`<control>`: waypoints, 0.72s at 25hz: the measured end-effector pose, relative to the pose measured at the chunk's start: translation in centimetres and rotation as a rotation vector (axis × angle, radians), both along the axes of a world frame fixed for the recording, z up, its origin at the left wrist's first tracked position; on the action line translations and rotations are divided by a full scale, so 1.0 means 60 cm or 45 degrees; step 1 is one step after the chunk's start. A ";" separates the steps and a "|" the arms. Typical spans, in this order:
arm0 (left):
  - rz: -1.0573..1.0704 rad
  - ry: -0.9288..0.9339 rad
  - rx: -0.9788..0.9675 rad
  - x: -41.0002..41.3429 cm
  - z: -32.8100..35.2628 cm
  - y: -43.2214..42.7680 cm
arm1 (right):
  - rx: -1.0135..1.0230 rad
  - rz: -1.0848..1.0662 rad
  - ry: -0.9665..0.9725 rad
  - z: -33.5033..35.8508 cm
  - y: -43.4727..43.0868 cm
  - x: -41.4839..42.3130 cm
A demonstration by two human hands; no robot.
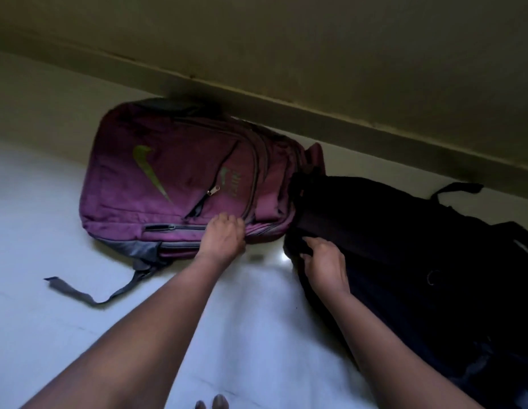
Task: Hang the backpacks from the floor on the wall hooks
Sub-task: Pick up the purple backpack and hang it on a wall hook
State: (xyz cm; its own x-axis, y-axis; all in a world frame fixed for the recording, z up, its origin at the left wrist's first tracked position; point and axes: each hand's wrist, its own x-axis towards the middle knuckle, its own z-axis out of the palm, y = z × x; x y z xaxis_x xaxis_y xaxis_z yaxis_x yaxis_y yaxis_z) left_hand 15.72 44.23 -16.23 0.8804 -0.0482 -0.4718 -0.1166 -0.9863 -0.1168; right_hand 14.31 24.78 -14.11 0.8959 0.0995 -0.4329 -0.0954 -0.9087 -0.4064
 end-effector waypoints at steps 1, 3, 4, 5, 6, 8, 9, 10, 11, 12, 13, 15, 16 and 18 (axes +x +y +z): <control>0.068 0.028 -0.042 -0.003 0.043 0.012 | 0.010 0.005 0.002 0.033 0.005 -0.001; 0.270 -0.141 -0.153 -0.024 0.127 0.048 | 0.040 0.068 0.006 0.115 0.026 0.001; 0.371 -0.206 -0.210 -0.037 0.171 0.062 | 0.056 0.102 0.020 0.157 0.037 0.000; 0.448 -0.263 -0.295 -0.049 0.224 0.080 | 0.075 0.138 0.027 0.209 0.053 0.003; 0.501 -0.295 -0.373 -0.058 0.284 0.101 | 0.100 0.166 0.031 0.264 0.076 0.008; 0.597 -0.360 -0.472 -0.079 0.407 0.154 | 0.147 0.210 0.033 0.383 0.134 0.012; 0.659 -0.388 -0.496 -0.093 0.461 0.182 | 0.168 0.237 0.034 0.435 0.164 0.012; 0.735 -0.419 -0.512 -0.109 0.513 0.217 | 0.189 0.266 0.035 0.490 0.202 0.012; 0.803 -0.455 -0.519 -0.130 0.564 0.253 | 0.205 0.296 0.036 0.539 0.239 0.012; 0.869 -0.502 -0.530 -0.153 0.604 0.283 | 0.220 0.323 0.046 0.577 0.271 0.009; 0.928 -0.539 -0.533 -0.180 0.643 0.311 | 0.243 0.368 0.062 0.614 0.302 0.001; 1.055 -0.592 -0.568 -0.231 0.716 0.364 | 0.302 0.475 0.065 0.684 0.367 -0.015; 1.128 -0.627 -0.589 -0.262 0.755 0.389 | 0.322 0.525 0.070 0.721 0.403 -0.026; 1.265 -0.649 -0.653 -0.304 0.810 0.426 | 0.332 0.591 0.051 0.773 0.470 -0.040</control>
